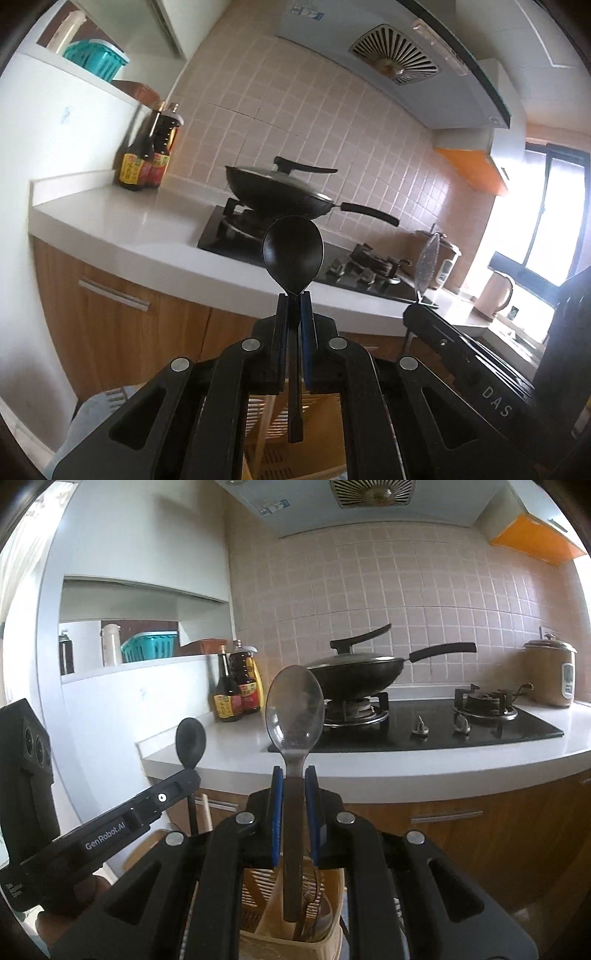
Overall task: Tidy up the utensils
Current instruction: 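Drop black spoon into tan basket with left tool while right drops clear spoon, then move both open tools back down toward the chopsticks on the table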
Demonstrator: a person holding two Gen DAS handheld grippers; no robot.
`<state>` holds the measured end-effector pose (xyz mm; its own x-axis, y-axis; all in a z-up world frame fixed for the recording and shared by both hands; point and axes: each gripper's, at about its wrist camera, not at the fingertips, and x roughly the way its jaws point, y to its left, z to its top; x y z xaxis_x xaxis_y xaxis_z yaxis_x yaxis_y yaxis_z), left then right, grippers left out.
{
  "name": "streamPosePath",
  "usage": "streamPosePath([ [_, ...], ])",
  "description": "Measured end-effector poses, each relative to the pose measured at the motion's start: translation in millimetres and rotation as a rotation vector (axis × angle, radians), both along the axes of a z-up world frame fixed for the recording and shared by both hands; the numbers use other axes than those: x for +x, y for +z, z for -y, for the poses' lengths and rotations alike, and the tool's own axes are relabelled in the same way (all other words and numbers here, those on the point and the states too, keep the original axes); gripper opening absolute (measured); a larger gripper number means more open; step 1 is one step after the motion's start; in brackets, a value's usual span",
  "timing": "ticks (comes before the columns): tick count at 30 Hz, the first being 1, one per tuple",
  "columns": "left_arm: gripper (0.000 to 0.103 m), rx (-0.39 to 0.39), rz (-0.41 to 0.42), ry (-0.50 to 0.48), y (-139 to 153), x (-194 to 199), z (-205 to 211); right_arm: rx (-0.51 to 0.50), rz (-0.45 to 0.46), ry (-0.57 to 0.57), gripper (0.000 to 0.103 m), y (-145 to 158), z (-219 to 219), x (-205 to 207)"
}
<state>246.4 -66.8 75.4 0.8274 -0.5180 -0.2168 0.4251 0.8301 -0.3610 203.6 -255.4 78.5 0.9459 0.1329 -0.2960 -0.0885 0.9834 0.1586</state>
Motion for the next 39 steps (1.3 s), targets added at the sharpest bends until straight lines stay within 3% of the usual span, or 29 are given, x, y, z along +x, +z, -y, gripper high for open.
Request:
streamPosePath([
  [15,0.005,0.043,0.007,0.007,-19.3,-4.6,2.5,0.006,-0.013,0.010,0.010,-21.7,-0.7,-2.5],
  [18,0.017,0.050,0.018,0.003,-18.2,-10.1,-0.7,0.026,-0.041,0.034,0.010,-20.0,3.2,-5.5],
  [26,0.018,0.071,0.026,-0.037,-9.3,-34.0,-15.7,0.010,-0.054,0.060,0.012,-12.4,1.2,-24.2],
  [31,0.025,0.057,0.030,-0.067,3.9,-60.9,-30.0,0.021,-0.063,0.095,0.020,1.9,2.3,-45.0],
  [35,0.027,0.053,-0.002,-0.084,12.8,-79.2,-40.7,0.004,-0.074,0.088,0.020,16.3,2.7,-68.2],
  [39,0.036,0.038,-0.092,-0.108,18.0,-89.4,-53.7,-0.034,-0.154,0.050,0.020,25.8,2.9,-87.2],
])
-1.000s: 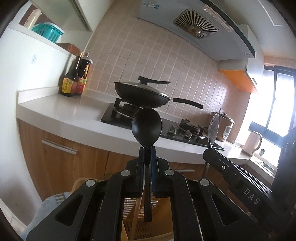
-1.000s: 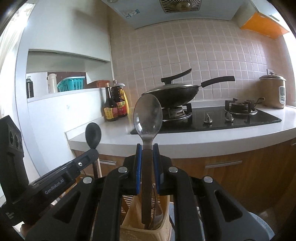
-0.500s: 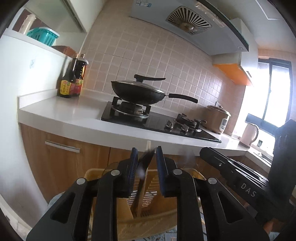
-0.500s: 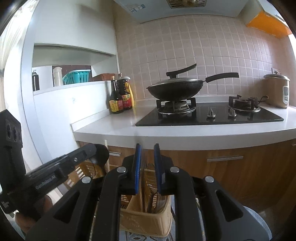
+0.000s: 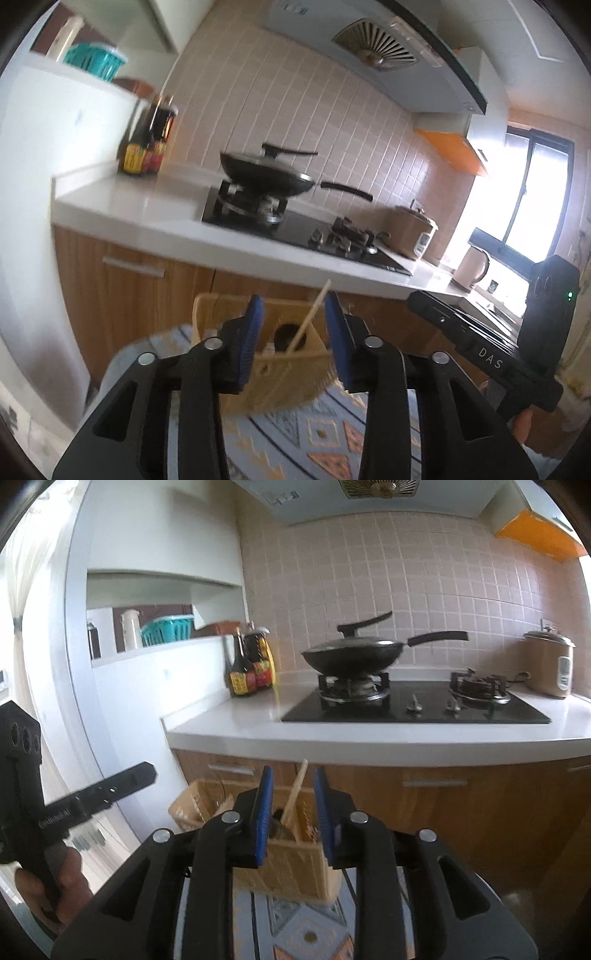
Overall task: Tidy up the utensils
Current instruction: 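Move both open tools back down toward the chopsticks on the table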
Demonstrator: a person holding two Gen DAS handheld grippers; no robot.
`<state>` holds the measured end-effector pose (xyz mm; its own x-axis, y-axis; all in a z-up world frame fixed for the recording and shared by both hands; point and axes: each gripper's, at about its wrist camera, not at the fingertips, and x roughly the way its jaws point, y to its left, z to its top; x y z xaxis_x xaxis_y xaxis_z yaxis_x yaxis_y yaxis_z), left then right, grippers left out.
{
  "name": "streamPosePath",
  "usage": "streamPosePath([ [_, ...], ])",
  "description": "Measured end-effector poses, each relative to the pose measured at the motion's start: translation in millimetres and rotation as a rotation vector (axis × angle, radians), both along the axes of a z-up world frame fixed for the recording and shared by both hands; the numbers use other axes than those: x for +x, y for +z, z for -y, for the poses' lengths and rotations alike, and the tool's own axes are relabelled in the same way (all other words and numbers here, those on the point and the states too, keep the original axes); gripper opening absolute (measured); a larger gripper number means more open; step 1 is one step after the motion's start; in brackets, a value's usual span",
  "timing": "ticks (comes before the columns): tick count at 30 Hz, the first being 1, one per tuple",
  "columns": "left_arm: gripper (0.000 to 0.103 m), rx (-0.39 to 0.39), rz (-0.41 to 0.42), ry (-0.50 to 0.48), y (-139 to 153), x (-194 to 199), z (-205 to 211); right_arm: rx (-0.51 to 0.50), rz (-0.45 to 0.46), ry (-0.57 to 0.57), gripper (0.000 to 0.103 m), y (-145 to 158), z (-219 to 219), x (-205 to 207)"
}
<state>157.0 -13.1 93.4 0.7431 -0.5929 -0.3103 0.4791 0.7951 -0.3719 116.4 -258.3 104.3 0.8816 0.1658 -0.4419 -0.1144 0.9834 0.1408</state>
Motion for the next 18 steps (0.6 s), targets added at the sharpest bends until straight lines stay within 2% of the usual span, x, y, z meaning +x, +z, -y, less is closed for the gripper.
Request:
streamPosePath([
  [3,0.039,0.014,-0.096,-0.011,-4.6,-5.9,-7.8,-0.010,-0.099,-0.016,0.021,-2.0,3.8,-7.3],
  [8,0.039,0.053,-0.337,-0.037,-36.3,-9.0,-11.6,-0.019,-0.383,-0.029,0.021,-31.1,10.4,-17.6],
  [10,0.039,0.110,-0.425,-0.018,-54.3,-14.9,-8.9,0.013,-0.465,-0.024,0.021,-47.8,15.2,-28.6],
  [13,0.042,0.180,-0.498,-0.052,-82.0,-30.4,1.8,0.048,-0.571,-0.038,0.021,-76.0,22.3,-46.7],
  [18,0.044,0.195,-0.612,-0.100,-123.1,-54.3,12.7,0.117,-0.684,-0.059,0.021,-119.9,34.2,-81.4],
])
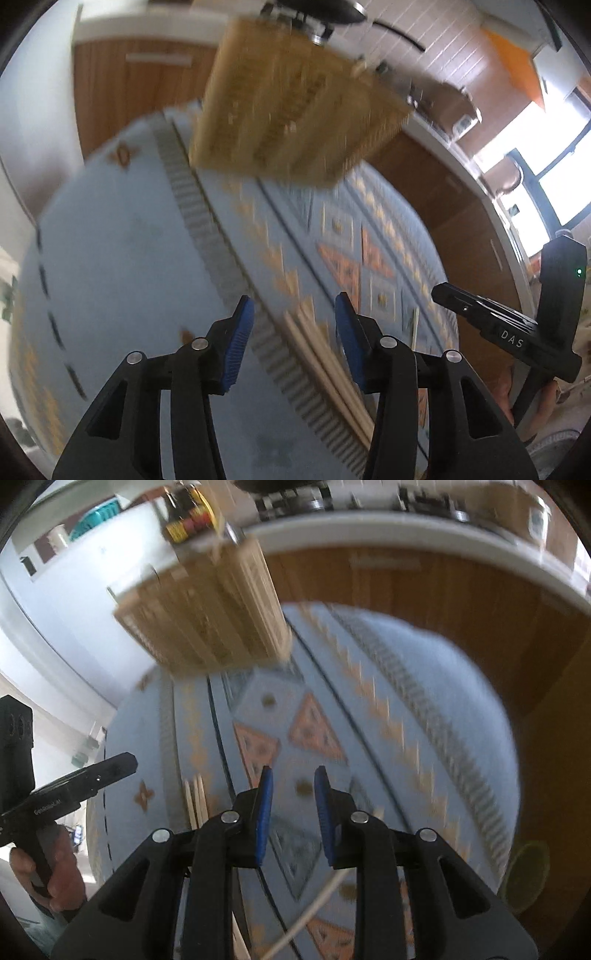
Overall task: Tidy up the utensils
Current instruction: 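Move both open tools back down toward the chopsticks on the table, then grasp a wooden chopstick with the left tool while the right tool grasps another chopstick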
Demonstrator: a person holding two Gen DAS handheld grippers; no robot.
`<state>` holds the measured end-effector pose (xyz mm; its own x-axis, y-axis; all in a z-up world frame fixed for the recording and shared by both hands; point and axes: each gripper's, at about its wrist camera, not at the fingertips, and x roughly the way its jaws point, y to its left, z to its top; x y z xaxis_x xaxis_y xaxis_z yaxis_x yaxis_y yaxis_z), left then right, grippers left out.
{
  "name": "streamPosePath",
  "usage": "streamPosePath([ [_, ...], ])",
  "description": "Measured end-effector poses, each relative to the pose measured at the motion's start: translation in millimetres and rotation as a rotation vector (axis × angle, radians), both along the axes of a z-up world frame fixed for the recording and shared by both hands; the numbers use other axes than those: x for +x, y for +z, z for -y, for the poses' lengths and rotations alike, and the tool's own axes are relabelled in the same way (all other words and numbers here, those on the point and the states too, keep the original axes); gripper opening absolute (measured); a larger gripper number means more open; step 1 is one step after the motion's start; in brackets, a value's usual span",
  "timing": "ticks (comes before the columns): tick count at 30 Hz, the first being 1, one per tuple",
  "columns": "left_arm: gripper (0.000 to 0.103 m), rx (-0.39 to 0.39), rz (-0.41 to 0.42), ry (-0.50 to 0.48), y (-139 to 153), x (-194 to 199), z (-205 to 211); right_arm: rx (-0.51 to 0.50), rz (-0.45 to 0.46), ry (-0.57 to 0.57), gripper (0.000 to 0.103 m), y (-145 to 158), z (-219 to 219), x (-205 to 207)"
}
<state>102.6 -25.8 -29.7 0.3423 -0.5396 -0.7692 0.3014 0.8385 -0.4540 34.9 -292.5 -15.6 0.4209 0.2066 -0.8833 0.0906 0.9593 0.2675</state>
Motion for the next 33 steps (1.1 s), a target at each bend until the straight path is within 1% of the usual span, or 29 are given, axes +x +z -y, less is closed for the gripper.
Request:
streamPosePath([
  [2,0.044,0.013,-0.031,-0.026,-12.9,-10.4,6.5,0.052,-0.027,-0.020,0.021,-13.3,6.3,-12.7],
  [3,0.044,0.022,-0.037,-0.034,-18.0,-15.0,9.3,0.068,-0.035,-0.031,0.023,-18.2,8.9,-18.5],
  [5,0.046,0.045,-0.040,-0.045,-23.0,-24.8,16.2,0.083,-0.035,-0.060,0.033,-23.3,13.8,-25.5],
  [6,0.047,0.054,-0.039,-0.050,-24.3,-27.0,19.3,0.090,-0.030,-0.080,0.042,-25.5,16.9,-30.7],
  [7,0.047,0.068,-0.038,-0.058,-27.3,-31.4,22.6,0.096,-0.023,-0.099,0.049,-26.7,20.2,-34.0],
  [10,0.047,0.121,-0.014,-0.078,-33.8,-40.6,32.3,0.115,-0.019,-0.124,0.049,-32.3,24.8,-43.9],
  [13,0.047,0.182,0.045,-0.084,-33.9,-45.9,40.2,0.121,-0.024,-0.128,0.049,-37.9,27.6,-46.6],
  [16,0.045,0.246,0.081,-0.072,-31.8,-47.5,49.5,0.119,-0.013,-0.132,0.049,-36.7,28.7,-47.3],
  [20,0.045,0.353,0.137,-0.068,-32.7,-51.5,64.9,0.105,0.018,-0.156,0.049,-32.4,33.8,-51.0],
  [21,0.046,0.367,0.145,-0.063,-32.9,-52.0,68.7,0.095,0.025,-0.162,0.049,-31.8,35.9,-52.9],
  [23,0.046,0.381,0.147,-0.048,-33.3,-53.9,72.7,0.085,0.029,-0.163,0.049,-30.9,39.1,-55.3],
  [24,0.044,0.380,0.139,-0.041,-32.8,-53.2,71.3,0.079,0.029,-0.161,0.049,-31.3,40.5,-57.0],
  [27,0.032,0.401,0.138,-0.032,-32.3,-52.9,65.6,0.075,0.030,-0.147,0.049,-33.7,43.1,-60.4],
  [30,0.032,0.403,0.118,-0.030,-32.3,-50.5,63.5,0.077,0.031,-0.142,0.052,-35.7,45.2,-63.7],
  [33,0.033,0.428,0.113,-0.018,-31.5,-48.4,70.7,0.088,0.038,-0.135,0.052,-35.7,45.8,-64.2],
])
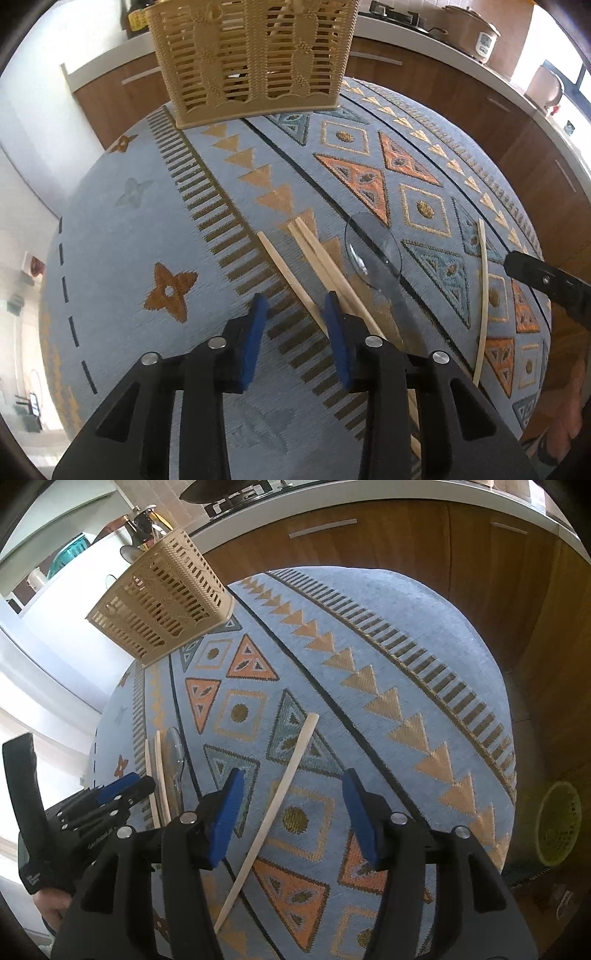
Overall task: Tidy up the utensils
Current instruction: 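Grasp a wooden chopstick with the left tool while the right tool grasps another chopstick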
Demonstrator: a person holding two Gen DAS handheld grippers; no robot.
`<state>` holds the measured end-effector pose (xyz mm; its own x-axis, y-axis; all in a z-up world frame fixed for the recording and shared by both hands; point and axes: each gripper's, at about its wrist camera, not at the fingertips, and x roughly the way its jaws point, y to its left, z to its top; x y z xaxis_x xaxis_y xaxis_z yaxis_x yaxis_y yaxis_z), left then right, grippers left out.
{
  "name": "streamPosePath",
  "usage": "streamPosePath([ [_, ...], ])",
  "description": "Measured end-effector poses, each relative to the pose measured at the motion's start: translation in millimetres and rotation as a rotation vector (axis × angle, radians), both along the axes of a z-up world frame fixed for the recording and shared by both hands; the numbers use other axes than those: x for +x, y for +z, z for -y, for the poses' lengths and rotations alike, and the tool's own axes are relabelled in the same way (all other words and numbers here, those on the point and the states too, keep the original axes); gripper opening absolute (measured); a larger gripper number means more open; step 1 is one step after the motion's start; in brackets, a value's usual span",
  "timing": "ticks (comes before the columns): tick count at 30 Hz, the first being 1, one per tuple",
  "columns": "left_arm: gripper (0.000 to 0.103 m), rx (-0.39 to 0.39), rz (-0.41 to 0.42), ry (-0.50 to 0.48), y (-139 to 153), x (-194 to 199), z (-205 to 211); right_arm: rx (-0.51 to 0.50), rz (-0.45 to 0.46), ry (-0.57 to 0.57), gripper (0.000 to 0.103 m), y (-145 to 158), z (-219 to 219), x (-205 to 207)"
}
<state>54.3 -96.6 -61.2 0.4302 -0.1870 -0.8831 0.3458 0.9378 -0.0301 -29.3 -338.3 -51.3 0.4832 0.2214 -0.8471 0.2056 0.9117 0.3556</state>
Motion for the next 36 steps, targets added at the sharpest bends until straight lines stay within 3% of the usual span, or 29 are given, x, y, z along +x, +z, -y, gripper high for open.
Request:
streamPosePath([
  [3,0.035,0.052,0.028,-0.019,-2.0,-2.4,11.6,-0.005,-0.002,0.009,0.052,2.0,-1.3,-0.2],
  [5,0.026,0.058,0.047,-0.027,-1.7,-4.5,11.0,-0.010,-0.006,0.021,0.052,3.0,-4.1,0.9],
  [6,0.011,0.063,0.055,-0.026,-1.3,-4.6,9.0,-0.015,-0.009,0.030,0.052,3.1,-6.4,1.6],
  [10,0.008,0.028,0.042,-0.063,0.1,-4.1,-2.2,-0.060,-0.034,0.056,0.051,0.6,-16.9,7.3],
  [12,0.005,0.015,0.040,-0.073,1.0,-4.9,-7.5,-0.093,-0.047,0.065,0.043,-0.6,-21.6,10.4],
  [13,0.004,0.005,0.037,-0.074,1.0,-4.7,-9.9,-0.120,-0.062,0.077,0.037,-1.9,-24.9,13.3],
  [17,0.004,-0.033,0.024,-0.077,1.2,-3.1,-18.5,-0.186,-0.107,0.121,0.028,-7.5,-34.5,22.9],
  [20,0.004,-0.062,0.007,-0.060,1.4,-0.5,-27.1,-0.237,-0.136,0.183,0.009,-10.4,-47.6,28.9],
  [23,0.004,-0.107,-0.017,-0.013,2.4,4.8,-41.2,-0.253,-0.140,0.270,0.003,-6.0,-59.0,30.7],
  [27,0.004,-0.134,-0.034,0.046,0.7,15.9,-58.5,-0.291,-0.150,0.321,0.003,-0.5,-64.8,33.2],
  [36,0.006,-0.137,-0.099,-0.027,0.5,25.4,-58.4,-0.250,-0.242,0.367,0.004,-8.1,-60.8,39.0],
])
